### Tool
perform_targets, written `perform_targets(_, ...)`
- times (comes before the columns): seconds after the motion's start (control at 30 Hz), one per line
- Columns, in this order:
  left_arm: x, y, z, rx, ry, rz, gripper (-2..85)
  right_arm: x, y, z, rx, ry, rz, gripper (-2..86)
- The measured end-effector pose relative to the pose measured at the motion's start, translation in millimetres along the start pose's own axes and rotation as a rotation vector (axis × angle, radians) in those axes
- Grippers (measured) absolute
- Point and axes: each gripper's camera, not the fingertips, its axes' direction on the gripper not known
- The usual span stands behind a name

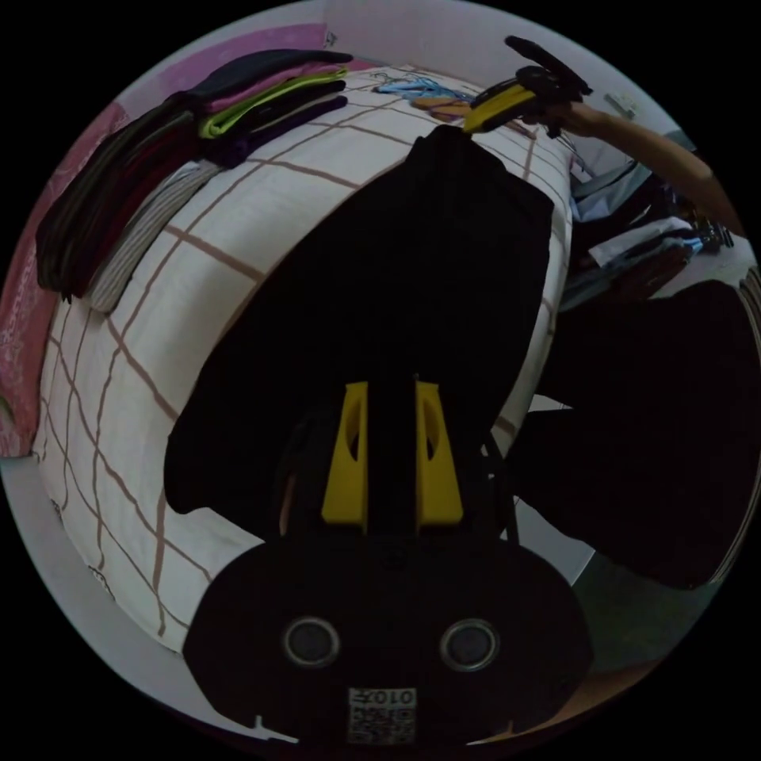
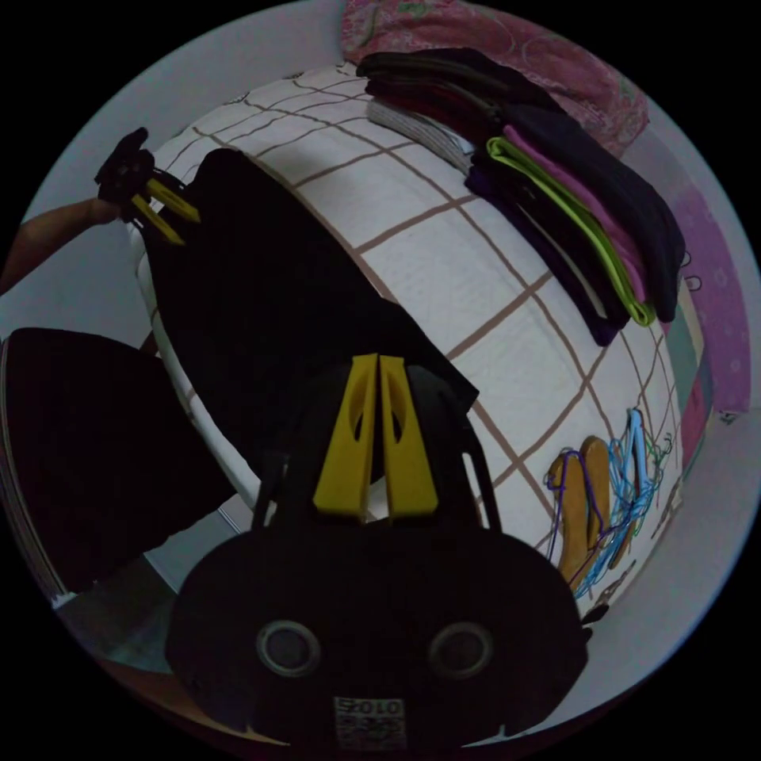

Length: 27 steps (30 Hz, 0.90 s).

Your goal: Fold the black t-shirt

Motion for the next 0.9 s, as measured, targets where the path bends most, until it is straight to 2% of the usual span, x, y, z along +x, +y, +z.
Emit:
perform_targets(0.33, -19.6, 24.5, -4.0, 0.023, 0.041, -0.062, 0.4, 19.6, 57.4, 17.2, 0.026, -0.002, 0.041, 3.0)
perform_targets(0.53, -41.9, 20.4, -35.5, 0.072, -0.090, -0.100, -0.1, 50.1, 84.4, 35.8, 0.018, 0.004, 0.136, 2.9)
perform_targets(0.7, -71.6, 13.5, -16.2, -0.022, -0.102, -0.186, 0.4, 80.6, 97.6, 72.5, -0.064, -0.058, 0.253, 3.0)
perform_targets(0.83, -87.7, 30.9, 20.5, -0.140, 0.010, -0.264, 2.7, 93.1, 110.3, 103.6, -0.097, -0.090, 0.268, 3.5)
perform_targets(0.9, -89.4, 44.5, 24.3, -0.128, 0.016, -0.292, 4.1, 97.6, 119.6, 112.5, -0.098, -0.069, 0.274, 4.1)
